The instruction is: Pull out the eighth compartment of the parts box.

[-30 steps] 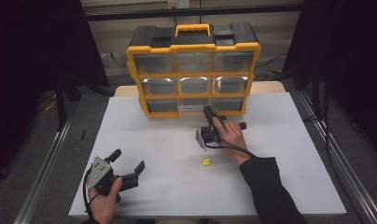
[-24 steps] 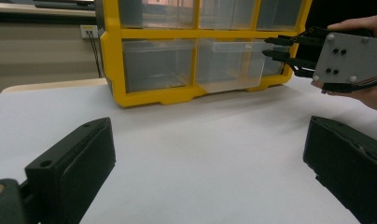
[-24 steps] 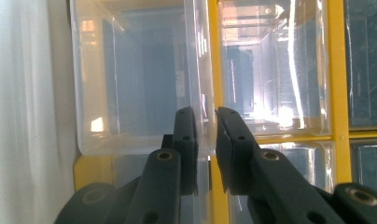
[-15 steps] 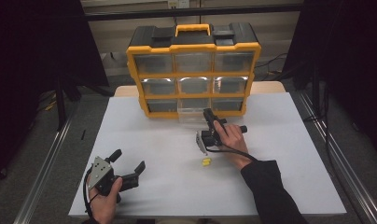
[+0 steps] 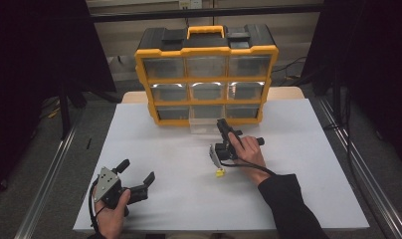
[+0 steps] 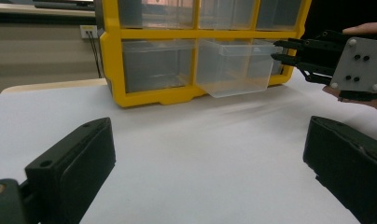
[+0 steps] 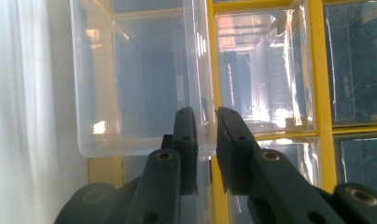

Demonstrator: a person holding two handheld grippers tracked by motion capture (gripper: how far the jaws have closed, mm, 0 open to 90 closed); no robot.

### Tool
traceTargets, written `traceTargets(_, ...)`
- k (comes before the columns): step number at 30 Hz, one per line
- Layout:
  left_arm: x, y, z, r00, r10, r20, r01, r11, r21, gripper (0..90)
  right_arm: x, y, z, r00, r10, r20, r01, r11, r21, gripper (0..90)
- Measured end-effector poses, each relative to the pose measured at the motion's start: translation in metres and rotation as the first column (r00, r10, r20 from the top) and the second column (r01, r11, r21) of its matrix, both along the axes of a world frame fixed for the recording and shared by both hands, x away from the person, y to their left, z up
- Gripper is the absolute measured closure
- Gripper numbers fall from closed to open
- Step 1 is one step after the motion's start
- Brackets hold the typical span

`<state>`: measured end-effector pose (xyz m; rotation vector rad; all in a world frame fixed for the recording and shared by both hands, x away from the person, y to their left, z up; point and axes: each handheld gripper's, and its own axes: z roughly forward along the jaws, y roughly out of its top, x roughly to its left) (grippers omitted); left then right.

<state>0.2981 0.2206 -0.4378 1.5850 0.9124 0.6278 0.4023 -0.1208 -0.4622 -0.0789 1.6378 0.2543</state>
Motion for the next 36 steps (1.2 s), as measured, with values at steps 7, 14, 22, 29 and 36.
traceTargets(7, 0.0, 0.0, 0.0, 1.0, 0.009, 0.002, -0.009, 0.9999, -0.005, 2.3, -0.004, 0.0, 0.002, 1.0, -0.003, -0.009, 0.003, 0.9999, 0.014, 79.1)
traceTargets(14, 0.0, 0.0, 0.0, 1.0, 0.009, 0.0, -0.009, 0.9999, -0.007, 2.2, -0.009, -0.001, 0.0, 1.0, 0.005, -0.006, -0.005, 0.9999, 0.009, 79.2)
traceTargets(22, 0.0, 0.0, 0.0, 0.9999, 0.01, 0.001, -0.01, 0.9999, -0.003, 2.2, -0.011, -0.004, 0.0, 0.9999, 0.009, -0.009, -0.009, 0.9999, 0.005, 79.2)
traceTargets(29, 0.0, 0.001, 0.0, 0.9999, 0.016, 0.001, -0.016, 0.9999, 0.001, 2.3, -0.013, -0.003, 0.0, 0.9999, 0.008, -0.008, -0.008, 0.9999, 0.013, 79.1)
traceTargets(36, 0.0, 0.0, 0.0, 0.9999, 0.012, 0.0, -0.012, 0.9999, -0.003, 2.2, -0.014, -0.003, -0.001, 0.9999, 0.011, -0.01, -0.011, 0.9998, 0.013, 78.7)
